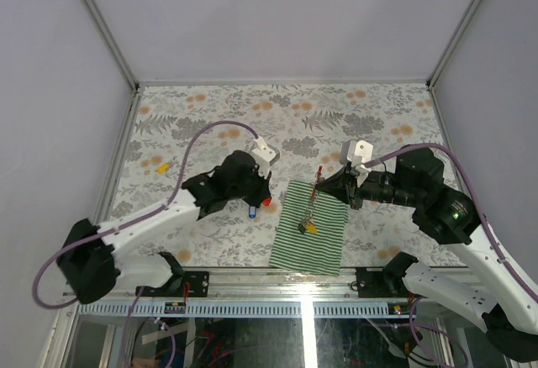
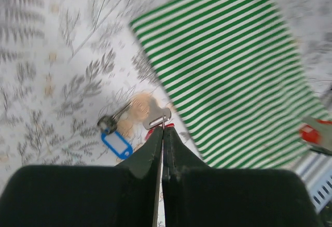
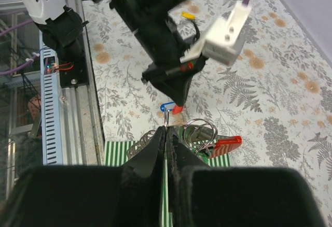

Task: Put the keys on the keyring

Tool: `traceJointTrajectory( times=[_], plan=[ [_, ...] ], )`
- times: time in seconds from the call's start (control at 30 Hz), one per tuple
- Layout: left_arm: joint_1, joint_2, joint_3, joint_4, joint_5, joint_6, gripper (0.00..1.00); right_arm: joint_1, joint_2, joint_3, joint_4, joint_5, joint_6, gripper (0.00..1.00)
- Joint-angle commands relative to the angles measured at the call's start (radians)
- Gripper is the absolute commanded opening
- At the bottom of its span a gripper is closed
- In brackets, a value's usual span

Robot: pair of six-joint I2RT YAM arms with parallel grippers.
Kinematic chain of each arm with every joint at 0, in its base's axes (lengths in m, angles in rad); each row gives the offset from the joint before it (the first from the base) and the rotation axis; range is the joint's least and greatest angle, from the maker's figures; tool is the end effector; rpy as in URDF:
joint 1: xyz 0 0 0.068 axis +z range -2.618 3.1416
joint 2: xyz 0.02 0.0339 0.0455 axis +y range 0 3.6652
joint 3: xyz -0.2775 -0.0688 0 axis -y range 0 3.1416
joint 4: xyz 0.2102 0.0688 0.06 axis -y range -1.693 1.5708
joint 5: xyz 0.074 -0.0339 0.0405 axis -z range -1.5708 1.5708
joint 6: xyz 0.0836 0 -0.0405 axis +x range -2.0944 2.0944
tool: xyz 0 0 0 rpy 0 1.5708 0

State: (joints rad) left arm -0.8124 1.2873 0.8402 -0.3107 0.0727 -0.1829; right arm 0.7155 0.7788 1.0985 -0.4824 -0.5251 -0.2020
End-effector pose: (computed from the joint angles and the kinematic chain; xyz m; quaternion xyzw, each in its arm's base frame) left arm 0.1828 -0.2018 0.2350 0.2978 0.8684 -0.2180 0.3313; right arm 0.0839 0.1284 0.4077 -0.4766 0.5856 0.3501 0.5544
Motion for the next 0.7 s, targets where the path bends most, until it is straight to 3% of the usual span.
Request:
traceJointTrajectory(
  times=[0.0,0.13,0.23,0.67],
  plan=[
    [-0.007,-0.172,-0.02,0.129,0.191,0.23,0.0,0.007,-0.003,0.03,0.057,-0.079,-0.016,0.03],
    [-0.006,-0.347,-0.082,0.264,0.342,0.388,0.0,0.007,0.024,0.041,0.076,-0.156,-0.009,0.03],
    [-0.007,-0.42,-0.08,0.33,0.379,0.433,0.0,0.007,0.051,0.055,0.09,-0.22,-0.011,0.03],
    [-0.008,-0.427,0.044,0.304,0.615,0.524,0.0,0.006,0.171,0.114,0.115,-0.387,-0.004,0.02]
  ],
)
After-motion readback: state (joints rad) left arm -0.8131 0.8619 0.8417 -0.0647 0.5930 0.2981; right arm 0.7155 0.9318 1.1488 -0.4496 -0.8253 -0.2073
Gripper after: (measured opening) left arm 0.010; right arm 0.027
